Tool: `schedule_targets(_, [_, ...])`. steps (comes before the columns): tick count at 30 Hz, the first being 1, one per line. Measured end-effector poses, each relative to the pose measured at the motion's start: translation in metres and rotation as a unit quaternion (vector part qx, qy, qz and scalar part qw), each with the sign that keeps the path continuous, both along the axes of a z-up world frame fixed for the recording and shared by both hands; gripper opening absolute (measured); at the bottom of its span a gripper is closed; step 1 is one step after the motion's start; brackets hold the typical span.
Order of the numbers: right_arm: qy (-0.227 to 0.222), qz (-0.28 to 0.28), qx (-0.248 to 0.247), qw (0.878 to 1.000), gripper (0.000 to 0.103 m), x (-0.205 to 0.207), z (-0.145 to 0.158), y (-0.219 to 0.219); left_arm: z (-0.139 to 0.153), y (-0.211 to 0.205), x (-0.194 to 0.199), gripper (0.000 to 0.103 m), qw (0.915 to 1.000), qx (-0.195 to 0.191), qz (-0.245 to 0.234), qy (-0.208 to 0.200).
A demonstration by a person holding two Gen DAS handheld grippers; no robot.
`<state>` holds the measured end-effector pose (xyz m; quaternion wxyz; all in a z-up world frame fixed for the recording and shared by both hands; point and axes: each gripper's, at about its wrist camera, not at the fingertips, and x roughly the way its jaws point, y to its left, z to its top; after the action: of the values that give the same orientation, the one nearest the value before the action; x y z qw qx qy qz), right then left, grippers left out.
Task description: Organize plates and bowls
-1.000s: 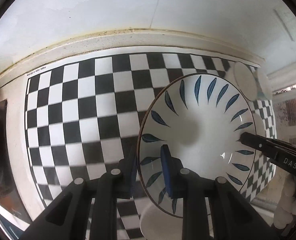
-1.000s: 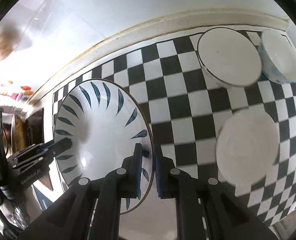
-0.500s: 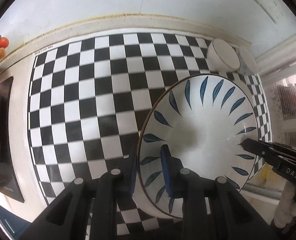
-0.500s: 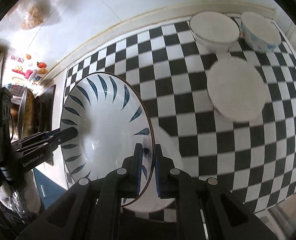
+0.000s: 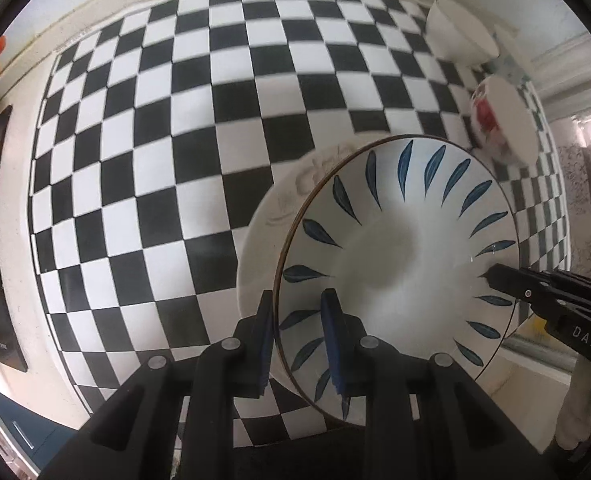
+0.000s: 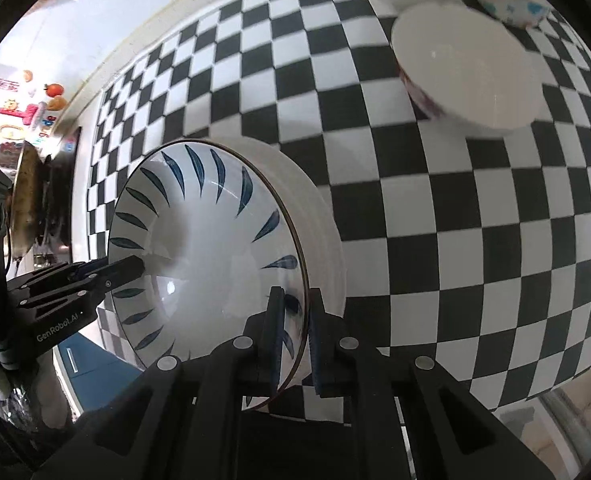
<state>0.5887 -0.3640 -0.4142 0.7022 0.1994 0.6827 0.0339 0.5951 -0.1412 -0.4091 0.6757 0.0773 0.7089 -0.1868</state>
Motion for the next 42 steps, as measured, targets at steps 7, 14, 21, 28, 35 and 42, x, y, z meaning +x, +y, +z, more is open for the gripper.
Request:
schedule_targets(7, [0.023,0.006,-0.004,1.000,0.013,0.002,-0.026,0.003,-0.022,-0.009,0.005,0.021,0.9995,0.027,0.002,0.014])
schedule_targets(14, [0.026,0.008,-0.009,1.000,0.013,0.006,-0.026,0.004,-0.024,-0.024,0.007,0.021,0.9992,0.038,0.000,0.016])
schedule_targets(21, [0.042,0.005,-0.007,0.999,0.013,0.011,-0.027,0.005,-0.026,-0.027,0.007,0.021,0.9988,0.042,0.004,0.025])
schedule_targets(28, [0.058,0.004,-0.004,0.998,0.014,0.010,-0.029,0.007,-0.016,-0.022,0.009,0.021,0.9987,0.050,0.001,0.013])
schedule_targets(35, [0.054,0.012,-0.032,0.998,0.014,0.010,-0.019,0.015,-0.003,-0.018,0.004,0.021,0.9989,0.046,0.004,0.004])
schedule_targets(42, [0.030,0.006,-0.042,0.999,0.014,0.003,0.006,0.030,0.033,-0.010,-0.001,0.021,0.9977,0.050,0.008,-0.046])
